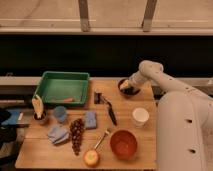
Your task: Wipe purple bowl with eraser
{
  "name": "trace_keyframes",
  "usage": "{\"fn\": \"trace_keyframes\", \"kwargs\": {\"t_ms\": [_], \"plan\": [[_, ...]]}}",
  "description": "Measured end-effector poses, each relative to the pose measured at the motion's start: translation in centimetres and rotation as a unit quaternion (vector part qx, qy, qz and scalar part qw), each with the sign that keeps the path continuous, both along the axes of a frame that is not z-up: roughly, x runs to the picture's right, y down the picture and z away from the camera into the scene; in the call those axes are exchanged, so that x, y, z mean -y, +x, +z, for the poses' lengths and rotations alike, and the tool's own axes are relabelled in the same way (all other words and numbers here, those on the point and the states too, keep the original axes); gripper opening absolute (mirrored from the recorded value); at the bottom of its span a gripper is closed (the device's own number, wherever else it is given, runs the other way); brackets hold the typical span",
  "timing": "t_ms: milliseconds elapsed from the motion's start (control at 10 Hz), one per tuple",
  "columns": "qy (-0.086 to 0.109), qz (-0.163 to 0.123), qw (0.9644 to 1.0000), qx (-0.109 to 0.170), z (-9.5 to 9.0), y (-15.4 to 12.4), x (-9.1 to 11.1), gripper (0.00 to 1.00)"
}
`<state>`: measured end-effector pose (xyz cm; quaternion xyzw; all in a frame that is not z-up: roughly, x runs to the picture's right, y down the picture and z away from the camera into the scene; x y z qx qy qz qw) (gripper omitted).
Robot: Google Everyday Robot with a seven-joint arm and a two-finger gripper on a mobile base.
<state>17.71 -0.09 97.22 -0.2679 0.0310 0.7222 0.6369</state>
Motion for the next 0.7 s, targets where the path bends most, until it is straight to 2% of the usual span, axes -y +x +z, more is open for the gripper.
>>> {"fn": "trace_keyframes", "kwargs": {"t_ms": [200, 700], "plan": [[-0.003, -0.002, 1.0000, 0.002, 0.10, -0.14, -0.37, 0.67], [0.006, -0.007, 1.0000, -0.001, -0.65, 0.07, -0.25, 0.19]]}}
